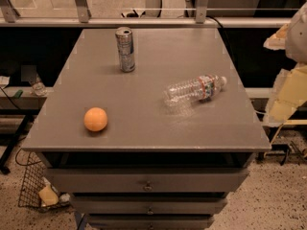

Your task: Move redbull can near orange

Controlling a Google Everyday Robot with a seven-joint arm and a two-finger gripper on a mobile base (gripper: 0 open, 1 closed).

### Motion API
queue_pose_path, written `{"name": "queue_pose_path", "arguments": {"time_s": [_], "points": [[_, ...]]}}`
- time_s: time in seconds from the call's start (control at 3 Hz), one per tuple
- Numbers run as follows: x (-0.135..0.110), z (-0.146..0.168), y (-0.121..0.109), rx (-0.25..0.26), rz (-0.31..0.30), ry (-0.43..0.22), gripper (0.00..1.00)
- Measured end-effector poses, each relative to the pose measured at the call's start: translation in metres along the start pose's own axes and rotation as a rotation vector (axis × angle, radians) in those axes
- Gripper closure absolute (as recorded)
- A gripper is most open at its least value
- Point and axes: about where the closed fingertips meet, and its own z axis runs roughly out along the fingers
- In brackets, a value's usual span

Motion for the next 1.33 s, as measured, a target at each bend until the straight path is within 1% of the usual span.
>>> {"name": "queue_pose_path", "arguments": {"time_s": [0.33,0.67,1.0,1.33], "points": [[0.000,0.000,0.000,0.000,0.000,0.000,0.00],[-0.002,0.003,-0.008,0.026,0.023,-0.014,0.00],[-0.016,0.015,-0.051,0.078,0.143,-0.143,0.00],[-0.043,0.026,-0.098,0.103,0.249,-0.325,0.00]]}}
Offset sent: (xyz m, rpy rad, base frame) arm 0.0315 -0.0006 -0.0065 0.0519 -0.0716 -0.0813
